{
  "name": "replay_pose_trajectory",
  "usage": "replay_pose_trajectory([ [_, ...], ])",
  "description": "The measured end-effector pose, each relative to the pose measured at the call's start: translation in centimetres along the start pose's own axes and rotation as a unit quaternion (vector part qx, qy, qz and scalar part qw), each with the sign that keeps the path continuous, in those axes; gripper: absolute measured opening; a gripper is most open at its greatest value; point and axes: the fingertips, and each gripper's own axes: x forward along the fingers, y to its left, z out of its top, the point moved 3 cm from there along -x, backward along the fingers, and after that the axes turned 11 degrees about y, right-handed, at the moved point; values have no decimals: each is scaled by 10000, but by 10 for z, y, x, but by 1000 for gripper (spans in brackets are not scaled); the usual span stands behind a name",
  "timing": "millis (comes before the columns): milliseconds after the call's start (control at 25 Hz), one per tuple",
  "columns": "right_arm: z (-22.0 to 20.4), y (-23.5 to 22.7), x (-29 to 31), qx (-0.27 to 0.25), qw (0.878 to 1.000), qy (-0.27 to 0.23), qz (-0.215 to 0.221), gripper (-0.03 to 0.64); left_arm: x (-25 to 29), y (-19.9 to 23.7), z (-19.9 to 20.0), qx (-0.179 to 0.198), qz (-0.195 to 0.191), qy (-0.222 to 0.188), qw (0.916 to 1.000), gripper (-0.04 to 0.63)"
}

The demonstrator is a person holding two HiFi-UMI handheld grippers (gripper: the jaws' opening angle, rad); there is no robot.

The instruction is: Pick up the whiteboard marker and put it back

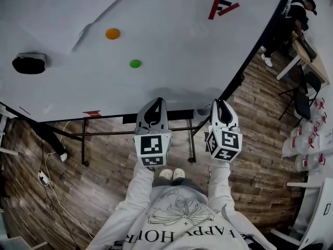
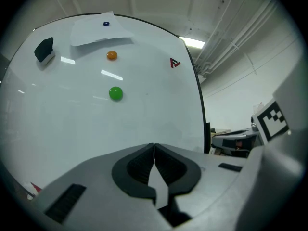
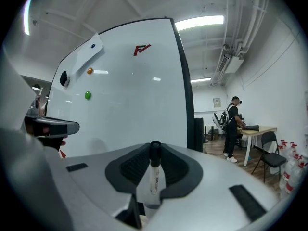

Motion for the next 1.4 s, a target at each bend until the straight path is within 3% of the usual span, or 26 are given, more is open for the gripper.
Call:
replay_pose_trajectory([
  [1200,-109,-7,76,571,9859,1538,331,66,47,1,-47,-183,48,664,9976,8],
  [1400,-114,-8,80,589,9852,1579,305,66,52,-1,-48,-179,9,694,9974,8],
])
